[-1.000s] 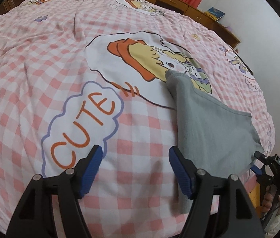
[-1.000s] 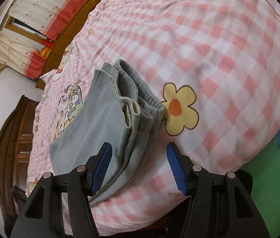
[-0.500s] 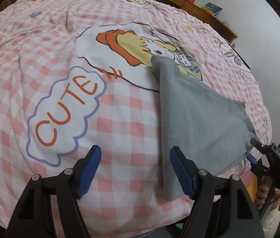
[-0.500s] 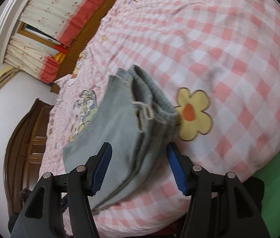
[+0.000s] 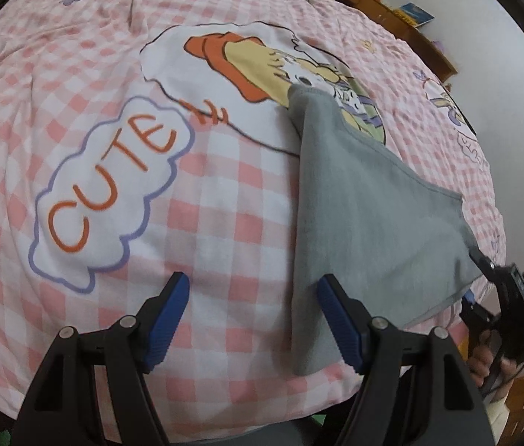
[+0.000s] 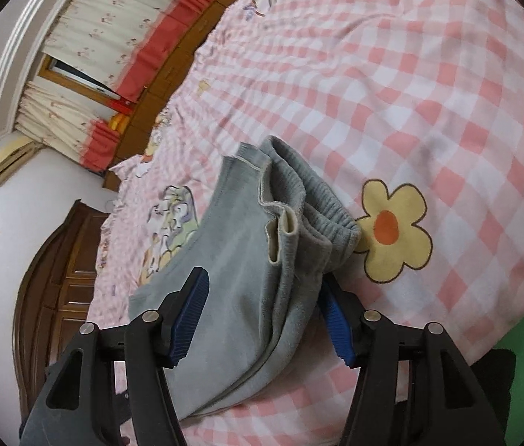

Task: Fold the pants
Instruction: 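Grasp the waistband end of the pants with the right gripper and lift, then fold the waistband over onto the bundle with the right gripper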

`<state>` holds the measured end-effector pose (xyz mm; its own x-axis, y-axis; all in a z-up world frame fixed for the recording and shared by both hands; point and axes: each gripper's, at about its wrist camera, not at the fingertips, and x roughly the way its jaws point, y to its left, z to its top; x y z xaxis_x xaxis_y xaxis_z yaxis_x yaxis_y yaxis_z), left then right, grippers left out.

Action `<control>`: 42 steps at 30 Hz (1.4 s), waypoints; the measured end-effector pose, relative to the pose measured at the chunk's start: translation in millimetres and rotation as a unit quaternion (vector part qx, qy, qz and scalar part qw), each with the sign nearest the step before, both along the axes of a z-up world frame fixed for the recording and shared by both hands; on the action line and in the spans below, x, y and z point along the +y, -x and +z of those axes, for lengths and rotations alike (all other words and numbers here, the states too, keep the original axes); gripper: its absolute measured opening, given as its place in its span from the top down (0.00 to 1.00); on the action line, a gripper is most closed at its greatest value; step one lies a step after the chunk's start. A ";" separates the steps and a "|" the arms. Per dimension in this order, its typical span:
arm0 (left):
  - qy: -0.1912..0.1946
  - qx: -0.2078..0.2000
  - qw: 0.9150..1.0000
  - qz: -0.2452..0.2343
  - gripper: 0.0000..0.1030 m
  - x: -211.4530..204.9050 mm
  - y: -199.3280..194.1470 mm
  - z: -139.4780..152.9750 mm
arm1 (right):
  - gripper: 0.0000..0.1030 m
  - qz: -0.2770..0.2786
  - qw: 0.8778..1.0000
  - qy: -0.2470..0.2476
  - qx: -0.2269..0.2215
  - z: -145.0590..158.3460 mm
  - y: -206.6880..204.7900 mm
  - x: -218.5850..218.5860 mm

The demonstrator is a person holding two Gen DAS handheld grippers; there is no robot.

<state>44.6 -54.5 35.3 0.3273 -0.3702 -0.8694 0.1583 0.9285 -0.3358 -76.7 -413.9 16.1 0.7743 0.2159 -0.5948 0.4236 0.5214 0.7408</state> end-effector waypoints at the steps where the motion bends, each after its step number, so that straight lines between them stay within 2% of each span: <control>1: -0.004 -0.003 1.000 0.000 0.27 -3.9 -1.8 3.4 | 0.41 0.002 1.000 -0.001 0.003 -1.6 -1.9 -1.4; 5: -0.037 -0.011 0.999 -0.013 0.27 -27.6 -8.9 6.4 | 0.41 0.006 1.000 -0.015 0.013 -20.3 -10.2 -7.2; 9: -0.109 -0.028 0.993 -0.033 0.16 -57.5 -8.4 -3.9 | 0.42 0.008 0.999 -0.033 -0.007 -25.5 -10.8 -14.2; 10: -0.134 -0.036 0.989 -0.041 0.15 -64.6 -7.1 -7.6 | 0.53 0.000 0.999 -0.038 -0.009 -26.5 -8.7 -15.9; 11: -0.156 -0.046 0.986 -0.042 0.12 -69.5 -6.0 -11.0 | 0.68 -0.011 0.999 -0.038 -0.004 -27.8 -6.0 -17.5; 14: -0.173 -0.054 0.983 -0.029 0.09 -73.7 -4.8 -15.4 | 0.80 -0.010 0.999 -0.032 -0.010 -27.6 -3.3 -16.8; 18: -0.180 -0.060 0.981 -0.026 0.07 -73.3 -3.8 -14.4 | 0.85 0.006 1.000 0.022 -0.016 -7.4 -8.4 -8.0; 21: -0.168 -0.060 0.984 -0.027 0.10 -70.7 -1.9 -5.6 | 0.85 0.034 0.994 0.106 -0.017 20.8 -16.3 8.5; 24: -0.156 -0.077 0.984 -0.032 0.11 -66.4 3.0 6.7 | 0.85 0.085 0.971 0.222 -0.017 55.4 -27.9 38.1; 28: -0.129 -0.101 0.986 -0.017 0.11 -46.4 10.1 25.2 | 0.85 0.144 0.938 0.314 -0.036 86.2 -37.2 79.6; 32: -0.106 -0.110 0.988 0.011 0.11 -18.2 14.1 34.8 | 0.85 0.202 0.901 0.380 -0.046 103.6 -45.9 125.5; 36: -0.086 -0.110 0.990 0.030 0.11 10.3 20.7 34.0 | 0.85 0.248 0.863 0.439 -0.033 107.8 -58.0 171.9; 42: -0.058 -0.112 0.990 0.068 0.11 55.0 27.9 24.6 | 0.85 0.328 0.793 0.514 -0.007 81.6 -70.8 252.2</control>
